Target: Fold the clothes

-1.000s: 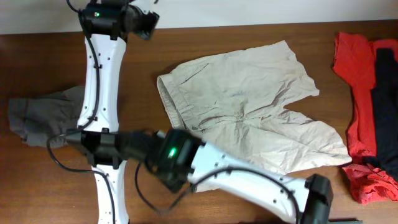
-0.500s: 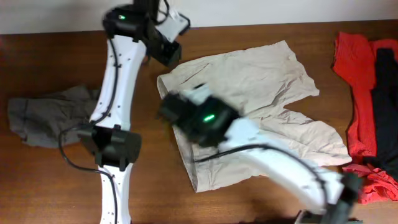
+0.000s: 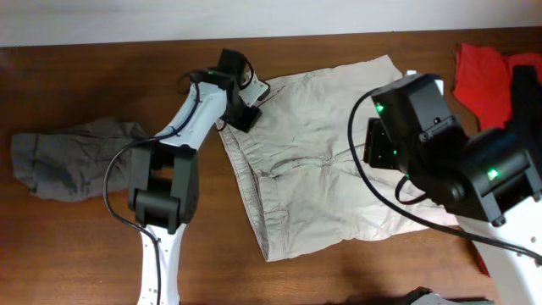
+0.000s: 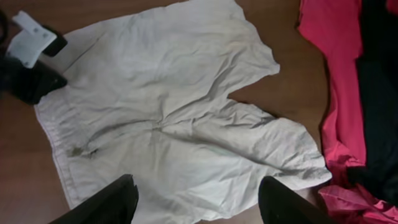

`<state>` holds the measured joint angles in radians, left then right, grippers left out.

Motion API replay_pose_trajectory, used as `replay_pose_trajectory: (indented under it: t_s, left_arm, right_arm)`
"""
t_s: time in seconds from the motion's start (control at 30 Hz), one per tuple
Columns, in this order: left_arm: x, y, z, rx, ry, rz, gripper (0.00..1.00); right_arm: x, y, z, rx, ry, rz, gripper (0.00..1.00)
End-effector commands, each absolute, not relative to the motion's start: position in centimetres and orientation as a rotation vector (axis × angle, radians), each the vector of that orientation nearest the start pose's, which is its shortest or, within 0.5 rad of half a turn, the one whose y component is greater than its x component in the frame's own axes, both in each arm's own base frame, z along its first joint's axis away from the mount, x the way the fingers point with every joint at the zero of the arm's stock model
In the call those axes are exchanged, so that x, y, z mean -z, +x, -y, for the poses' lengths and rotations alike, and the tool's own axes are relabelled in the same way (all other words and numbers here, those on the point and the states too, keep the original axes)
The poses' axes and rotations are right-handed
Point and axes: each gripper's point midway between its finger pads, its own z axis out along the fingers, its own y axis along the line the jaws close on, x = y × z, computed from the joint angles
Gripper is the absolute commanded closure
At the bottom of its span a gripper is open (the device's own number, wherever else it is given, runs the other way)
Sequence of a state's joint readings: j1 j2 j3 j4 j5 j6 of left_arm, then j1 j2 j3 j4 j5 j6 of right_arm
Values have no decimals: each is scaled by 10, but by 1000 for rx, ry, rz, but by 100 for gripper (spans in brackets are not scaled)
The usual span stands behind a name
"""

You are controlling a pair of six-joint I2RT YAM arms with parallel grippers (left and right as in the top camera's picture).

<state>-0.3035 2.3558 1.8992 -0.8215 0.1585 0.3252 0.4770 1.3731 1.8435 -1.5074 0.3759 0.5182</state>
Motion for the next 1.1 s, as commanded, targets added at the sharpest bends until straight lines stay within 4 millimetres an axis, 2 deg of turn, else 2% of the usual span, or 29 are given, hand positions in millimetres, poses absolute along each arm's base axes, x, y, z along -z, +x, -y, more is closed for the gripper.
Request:
replay_pose_trajectory:
  t_s: [0.0, 0.2, 0.27, 0.33, 0.43, 0.47, 0.53, 0.6, 0.67, 0.7, 0.73, 0.87, 0.93, 1.0, 1.07]
  left_arm:
    - [12, 504, 148, -54, 801, -2716, 99]
    - [53, 533, 88, -513, 657, -2676, 99]
    - [59, 541, 70, -607, 598, -2654, 99]
    - [59, 549, 62, -609, 561, -2635, 99]
    - [44, 563, 54, -621, 508, -2598, 81]
    - [35, 568, 53, -619, 500, -2591, 75]
    - [10, 575, 54, -616, 493, -2585, 57]
    - [-21, 580, 57, -591, 468, -2580, 48]
    - [-59, 581, 62, -535, 425, -2574, 41]
    - [-93, 577, 70, -457, 424, -2571, 21]
    - [-112, 572, 76, -406, 437, -2570, 18]
    - [-187, 534, 97, -173, 497, -2569, 18]
    - [-213, 511, 103, -86, 522, -2576, 20]
    - [-231, 485, 109, -1, 547, -2595, 24]
    - [-239, 458, 112, 81, 523, -2661, 30]
  right_arm:
    - [-334, 275, -73, 73, 162, -2513, 33]
    - [-331, 273, -73, 83, 159, -2527, 34]
    - [-330, 271, -72, 90, 158, -2536, 34]
    - [-329, 269, -70, 99, 155, -2547, 34]
    - [-327, 266, -68, 113, 153, -2558, 33]
    - [-327, 266, -68, 113, 154, -2559, 33]
    - [-327, 267, -68, 111, 161, -2557, 29]
    - [-327, 269, -66, 112, 186, -2554, 27]
    - [-325, 273, -58, 130, 227, -2558, 24]
    - [-322, 277, -50, 144, 268, -2566, 23]
    - [-319, 279, -44, 150, 299, -2575, 22]
    - [-306, 287, -32, 107, 341, -2648, 19]
    - [-300, 290, -30, 78, 318, -2685, 16]
    - [-295, 293, -26, 73, 321, -2706, 11]
    - [-293, 295, -20, 83, 344, -2712, 6]
